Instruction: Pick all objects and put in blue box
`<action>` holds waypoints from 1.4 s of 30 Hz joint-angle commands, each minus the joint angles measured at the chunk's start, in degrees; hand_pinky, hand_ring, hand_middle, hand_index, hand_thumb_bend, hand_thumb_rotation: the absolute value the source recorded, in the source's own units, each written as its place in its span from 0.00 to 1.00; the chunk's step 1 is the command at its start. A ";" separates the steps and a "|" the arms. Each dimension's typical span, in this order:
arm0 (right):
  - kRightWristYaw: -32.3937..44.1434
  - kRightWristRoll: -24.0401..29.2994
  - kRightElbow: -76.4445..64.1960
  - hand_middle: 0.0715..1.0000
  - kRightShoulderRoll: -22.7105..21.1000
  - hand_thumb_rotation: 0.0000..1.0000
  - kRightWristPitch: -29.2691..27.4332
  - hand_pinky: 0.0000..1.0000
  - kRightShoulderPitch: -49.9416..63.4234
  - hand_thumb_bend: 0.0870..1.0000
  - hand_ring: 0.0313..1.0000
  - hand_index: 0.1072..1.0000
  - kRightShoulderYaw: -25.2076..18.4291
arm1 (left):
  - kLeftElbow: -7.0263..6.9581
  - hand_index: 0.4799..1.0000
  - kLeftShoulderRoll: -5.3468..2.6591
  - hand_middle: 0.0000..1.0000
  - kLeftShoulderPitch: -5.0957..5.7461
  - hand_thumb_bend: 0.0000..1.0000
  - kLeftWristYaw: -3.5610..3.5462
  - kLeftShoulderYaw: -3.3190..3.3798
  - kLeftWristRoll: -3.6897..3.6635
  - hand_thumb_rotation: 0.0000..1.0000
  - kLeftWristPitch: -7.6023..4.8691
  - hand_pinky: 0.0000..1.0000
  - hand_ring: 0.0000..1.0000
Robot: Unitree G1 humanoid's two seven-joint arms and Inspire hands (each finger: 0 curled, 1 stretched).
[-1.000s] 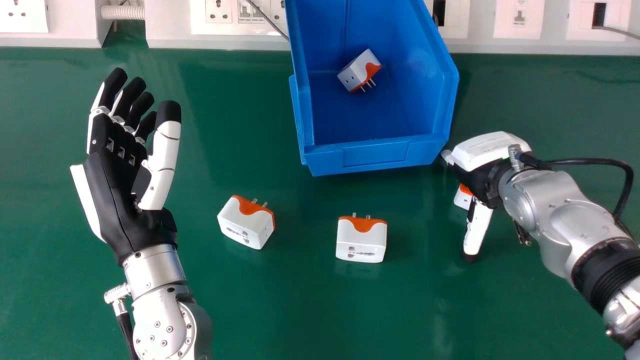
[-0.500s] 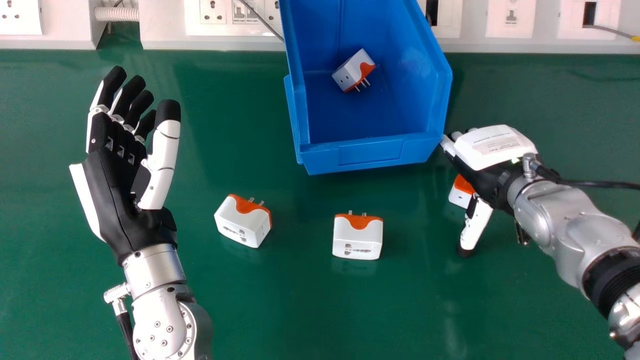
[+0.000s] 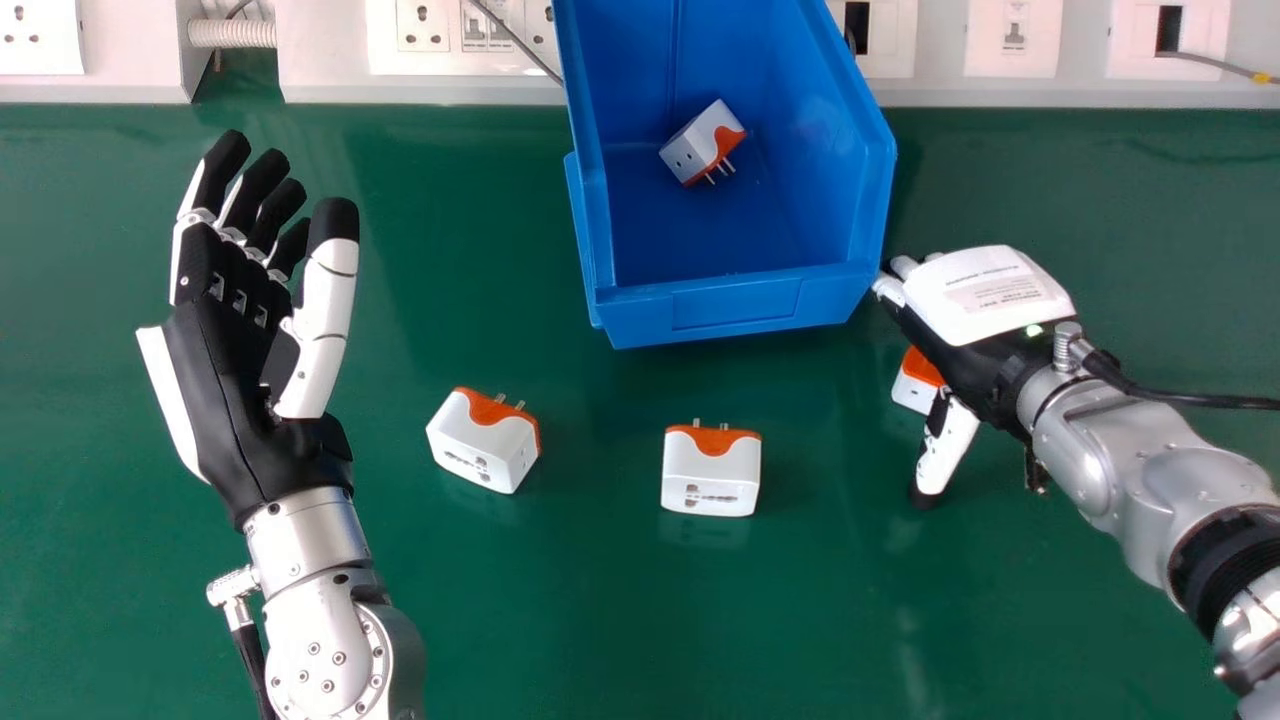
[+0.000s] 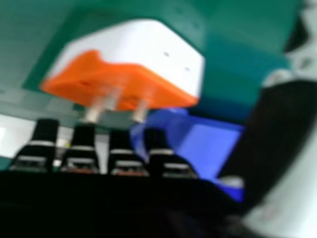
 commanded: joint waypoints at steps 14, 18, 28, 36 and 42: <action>-1.44 -0.12 2.12 0.66 -0.36 0.07 1.36 0.52 -1.56 0.62 0.61 0.66 -0.38 | -1.28 0.65 0.15 0.81 0.11 0.70 0.18 -0.13 0.22 0.40 -0.57 0.78 0.80; -1.32 -0.52 2.42 0.62 -0.25 0.05 1.73 0.48 -1.92 0.58 0.57 0.63 -0.03 | -0.99 0.65 0.13 0.81 -0.05 0.70 0.18 -0.15 0.27 0.40 -0.78 0.78 0.80; -0.81 -0.28 1.65 0.56 -0.67 0.03 0.70 0.42 -2.03 0.53 0.51 0.59 -0.29 | -0.82 0.65 0.05 0.81 -0.03 0.70 -0.11 -0.20 0.05 0.40 -1.11 0.78 0.80; -1.70 0.14 1.45 0.54 -0.52 0.03 0.29 0.39 -1.72 0.51 0.49 0.58 -0.72 | -0.74 0.65 0.07 0.81 -0.12 0.70 0.15 -0.11 0.22 0.40 -0.97 0.79 0.80; -1.31 -0.04 1.76 0.52 -0.19 0.02 1.05 0.37 -2.01 0.50 0.47 0.57 -0.58 | -0.95 0.65 -0.02 0.81 0.01 0.70 0.49 -0.30 0.78 0.40 -0.95 0.79 0.80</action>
